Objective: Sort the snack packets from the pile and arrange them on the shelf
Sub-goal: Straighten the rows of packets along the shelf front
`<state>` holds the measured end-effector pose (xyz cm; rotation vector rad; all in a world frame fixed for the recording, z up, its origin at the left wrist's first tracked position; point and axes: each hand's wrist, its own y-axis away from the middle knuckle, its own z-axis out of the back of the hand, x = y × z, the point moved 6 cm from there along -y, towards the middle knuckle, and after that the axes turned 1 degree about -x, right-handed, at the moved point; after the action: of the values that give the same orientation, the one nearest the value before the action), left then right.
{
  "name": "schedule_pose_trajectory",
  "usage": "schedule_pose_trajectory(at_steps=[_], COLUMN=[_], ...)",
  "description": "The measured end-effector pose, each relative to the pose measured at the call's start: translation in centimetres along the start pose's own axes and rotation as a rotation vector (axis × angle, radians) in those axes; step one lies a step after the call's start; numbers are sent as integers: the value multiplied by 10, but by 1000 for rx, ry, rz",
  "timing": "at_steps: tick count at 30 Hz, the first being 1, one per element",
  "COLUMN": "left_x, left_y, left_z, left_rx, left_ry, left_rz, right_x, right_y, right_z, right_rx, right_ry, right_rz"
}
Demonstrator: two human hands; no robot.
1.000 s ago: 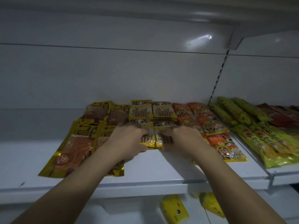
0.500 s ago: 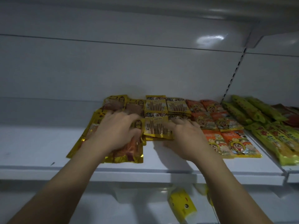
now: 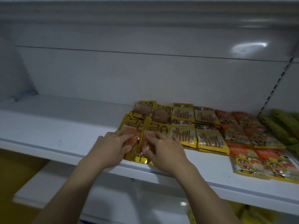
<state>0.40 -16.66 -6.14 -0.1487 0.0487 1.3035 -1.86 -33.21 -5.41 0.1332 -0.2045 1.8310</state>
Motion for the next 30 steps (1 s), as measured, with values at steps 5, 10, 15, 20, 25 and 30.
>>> schedule_pose_trajectory(at_steps=[5,10,15,20,25,30], left_x=[-2,0,4,15,33,33], left_y=[-1,-4,-35,-96,-144,-155], left_z=[-4,8,28,26,11,2], left_rx=[38,32,-40,67,180,233], left_ry=[-18,-16,-70,-124,78,239], left_rz=[31,42,-19,-45,-85,-229], right_x=[-3,-8,-26,-32,-37,-37], right_y=[-1,-5,-28,-77,-129,-142], right_z=[1,12,32,42,23,11], right_rx=[23,56,36,66,118,119], right_ry=[2,2,4,60,160,156], right_rz=[26,42,-52,-126,-247,-296])
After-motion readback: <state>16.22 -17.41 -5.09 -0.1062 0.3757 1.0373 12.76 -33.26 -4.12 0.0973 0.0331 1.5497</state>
